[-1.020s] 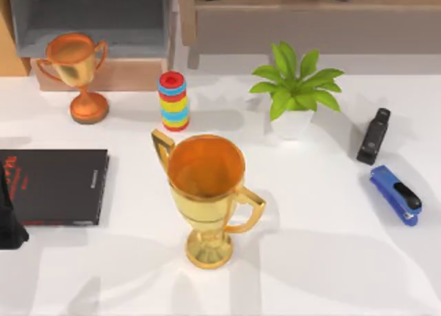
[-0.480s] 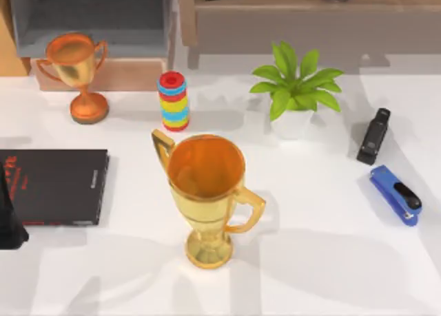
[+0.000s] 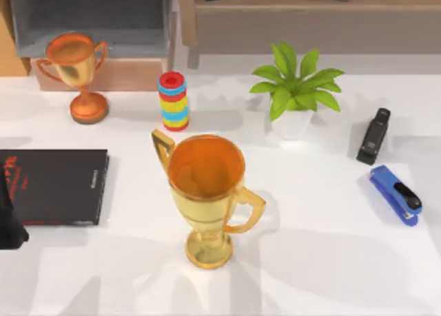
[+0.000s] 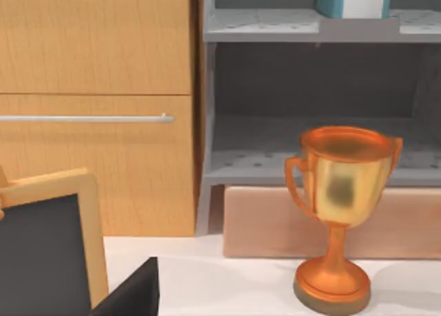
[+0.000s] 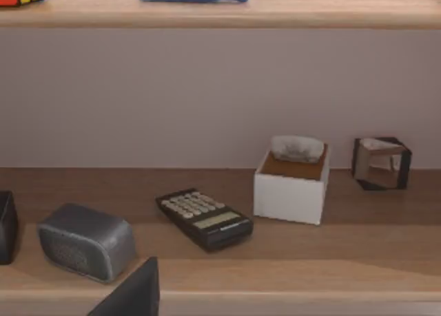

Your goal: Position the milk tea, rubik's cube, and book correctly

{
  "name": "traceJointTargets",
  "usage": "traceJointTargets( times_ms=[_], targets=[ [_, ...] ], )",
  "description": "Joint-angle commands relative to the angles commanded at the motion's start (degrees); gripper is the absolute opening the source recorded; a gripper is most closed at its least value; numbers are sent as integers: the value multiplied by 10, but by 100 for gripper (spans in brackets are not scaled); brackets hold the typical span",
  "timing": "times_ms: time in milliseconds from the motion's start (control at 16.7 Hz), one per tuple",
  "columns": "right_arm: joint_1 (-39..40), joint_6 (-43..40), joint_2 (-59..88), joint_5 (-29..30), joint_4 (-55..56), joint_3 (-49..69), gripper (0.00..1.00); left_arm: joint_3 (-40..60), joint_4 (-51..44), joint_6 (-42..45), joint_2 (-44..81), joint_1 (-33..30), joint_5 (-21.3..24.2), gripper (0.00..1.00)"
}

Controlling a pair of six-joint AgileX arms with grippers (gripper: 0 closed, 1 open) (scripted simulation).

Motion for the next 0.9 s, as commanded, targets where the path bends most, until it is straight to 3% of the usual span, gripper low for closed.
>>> traceJointTargets(
  times_ms=[420,900],
  targets=[
    [-81,-3,-323,-87,-1,-322,100,0,0,0,0,0,0,100],
    [-102,-4,-390,-109,-2,-388,100,0,0,0,0,0,0,100]
  ],
)
